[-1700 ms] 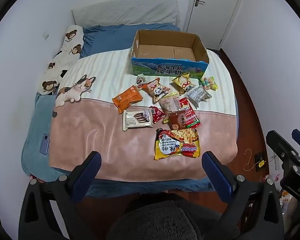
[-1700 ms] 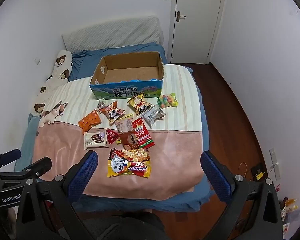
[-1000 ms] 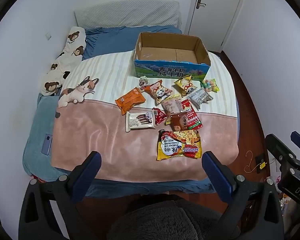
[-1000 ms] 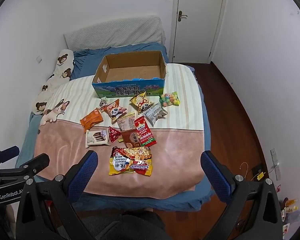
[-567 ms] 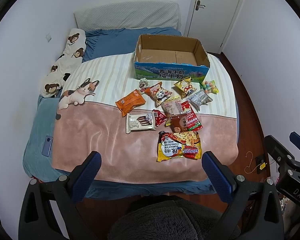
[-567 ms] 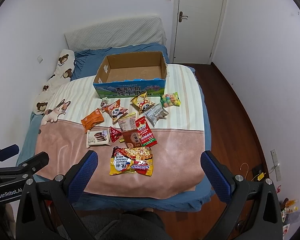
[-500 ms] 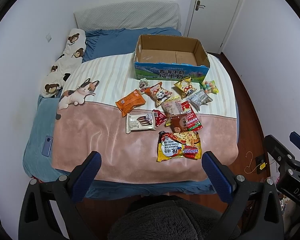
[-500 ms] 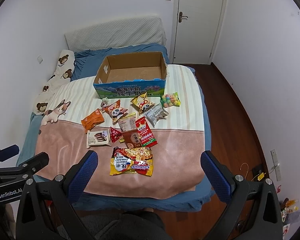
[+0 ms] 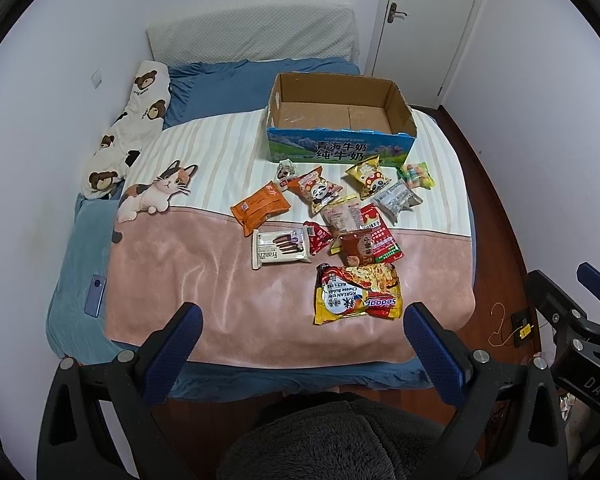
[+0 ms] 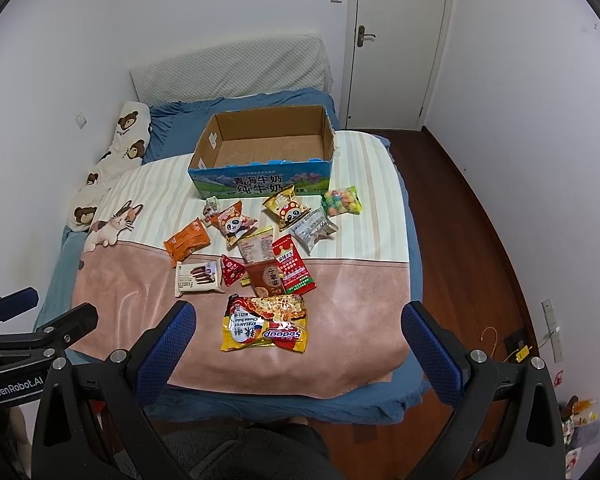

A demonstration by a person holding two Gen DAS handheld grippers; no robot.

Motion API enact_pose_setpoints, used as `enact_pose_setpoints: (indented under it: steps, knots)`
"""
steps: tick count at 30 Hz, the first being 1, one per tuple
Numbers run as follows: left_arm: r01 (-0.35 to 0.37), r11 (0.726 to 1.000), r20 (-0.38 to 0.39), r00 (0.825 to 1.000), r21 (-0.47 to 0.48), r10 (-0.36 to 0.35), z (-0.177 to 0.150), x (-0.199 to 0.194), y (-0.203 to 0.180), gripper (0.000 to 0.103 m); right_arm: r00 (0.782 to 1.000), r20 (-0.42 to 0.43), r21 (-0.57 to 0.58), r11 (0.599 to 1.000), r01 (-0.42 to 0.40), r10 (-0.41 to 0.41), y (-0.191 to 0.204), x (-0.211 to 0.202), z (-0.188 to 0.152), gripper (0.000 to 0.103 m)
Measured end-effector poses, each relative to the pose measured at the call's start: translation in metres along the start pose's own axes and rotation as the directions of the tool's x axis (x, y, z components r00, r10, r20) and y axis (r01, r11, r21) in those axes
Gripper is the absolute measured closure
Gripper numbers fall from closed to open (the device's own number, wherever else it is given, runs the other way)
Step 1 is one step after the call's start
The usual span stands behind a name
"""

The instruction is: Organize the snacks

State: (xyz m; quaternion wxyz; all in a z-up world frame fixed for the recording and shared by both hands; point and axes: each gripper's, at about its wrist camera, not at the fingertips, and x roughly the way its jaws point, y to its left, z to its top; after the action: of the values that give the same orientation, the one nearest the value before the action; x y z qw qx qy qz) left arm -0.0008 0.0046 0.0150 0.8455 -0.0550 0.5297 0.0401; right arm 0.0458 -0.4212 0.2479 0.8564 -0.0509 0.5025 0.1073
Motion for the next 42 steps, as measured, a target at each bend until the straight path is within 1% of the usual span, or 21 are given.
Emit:
enact_pose_setpoints:
  steps: [17,31,39,42]
  knots:
    - [0.003,1.000,0.010,1.000,0.011,-0.003,0.008,-0.007,-0.011,0.000,1.000,0.011,0.007,1.000,-0.001,0.001,-0.003,-0.005,0.001,0.000]
    - [0.005,1.000,0.016,1.000,0.009,-0.005,0.004,-0.008,-0.011,0.000,1.000,0.014,0.011,1.000,-0.006,0.005,-0.005,-0.006,0.001,0.000]
    - [0.002,1.000,0.016,1.000,0.001,-0.002,0.008,-0.006,-0.011,0.000,1.000,0.001,0.010,1.000,-0.027,0.027,-0.009,0.001,0.004,0.000]
    - [-0.002,1.000,0.015,1.000,-0.016,0.002,0.010,0.000,-0.008,0.000,0.999,-0.009,0.010,0.999,-0.038,0.038,-0.009,0.009,0.005,0.000]
